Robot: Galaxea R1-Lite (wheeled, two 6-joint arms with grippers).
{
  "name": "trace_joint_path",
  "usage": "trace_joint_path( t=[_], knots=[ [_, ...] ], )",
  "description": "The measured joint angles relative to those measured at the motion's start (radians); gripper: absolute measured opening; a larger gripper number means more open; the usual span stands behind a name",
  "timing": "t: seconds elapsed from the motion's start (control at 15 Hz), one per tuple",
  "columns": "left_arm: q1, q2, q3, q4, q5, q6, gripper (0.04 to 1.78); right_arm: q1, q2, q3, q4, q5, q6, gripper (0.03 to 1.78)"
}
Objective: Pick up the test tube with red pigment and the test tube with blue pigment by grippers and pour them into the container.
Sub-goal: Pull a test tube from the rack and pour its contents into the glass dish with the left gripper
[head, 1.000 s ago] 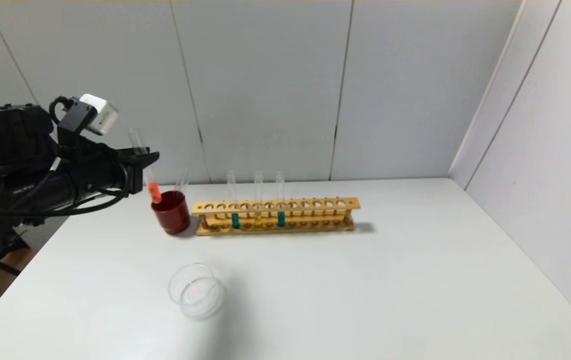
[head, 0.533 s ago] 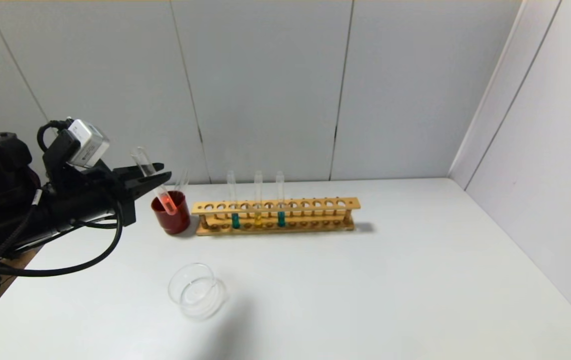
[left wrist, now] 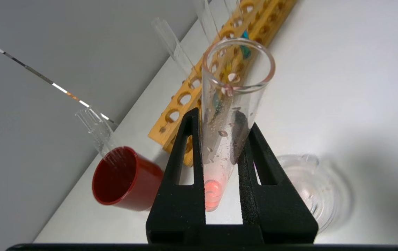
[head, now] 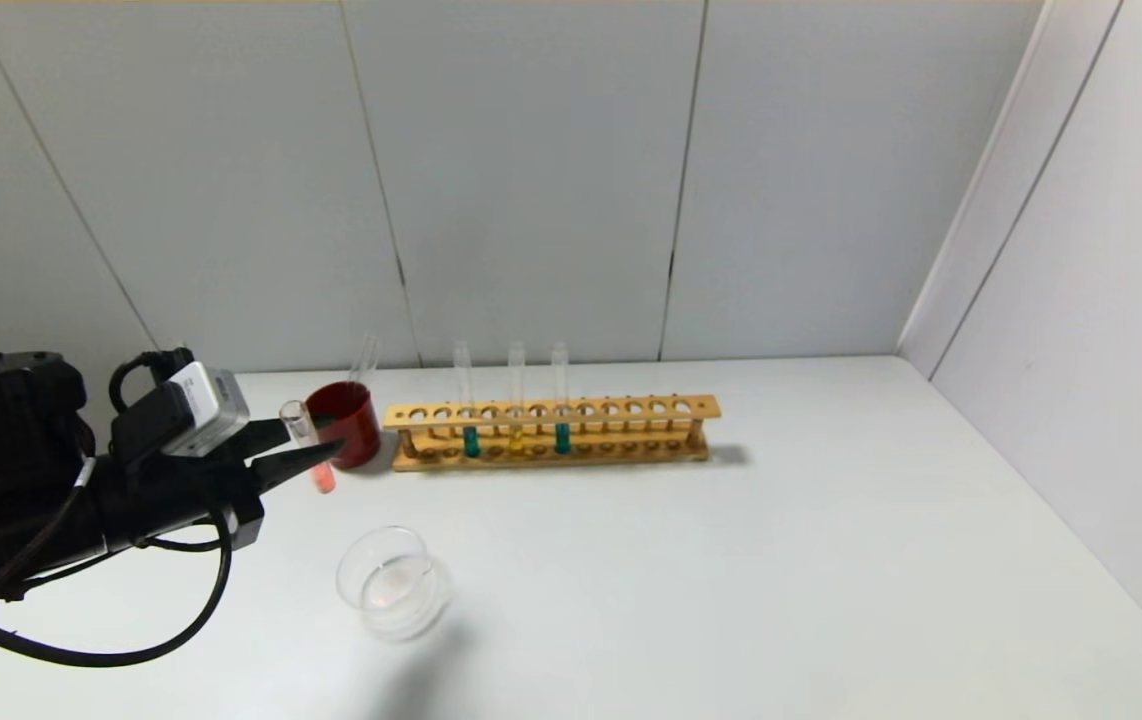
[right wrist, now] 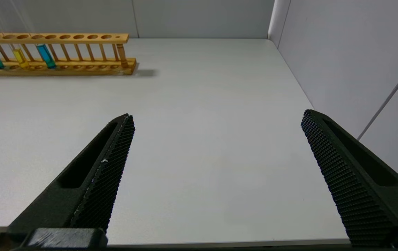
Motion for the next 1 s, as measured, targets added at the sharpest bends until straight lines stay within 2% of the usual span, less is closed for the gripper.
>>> trace_joint_path(
  t=[0.27,0.73,1.0],
  knots=[
    [0.035,0.027,0.007,0.001,0.001,0.104,0.32,0.0,0.0,0.0,0.0,0.0,0.0,1.75],
    [0.041,0.04,0.02,0.008,0.009,0.359,0.32,0.0,0.0,0.0,0.0,0.0,0.0,1.75],
    [0.064,0.046,0.02,0.001,0.055,0.473,0.32,0.0,0.0,0.0,0.0,0.0,0.0,1.75]
  ],
)
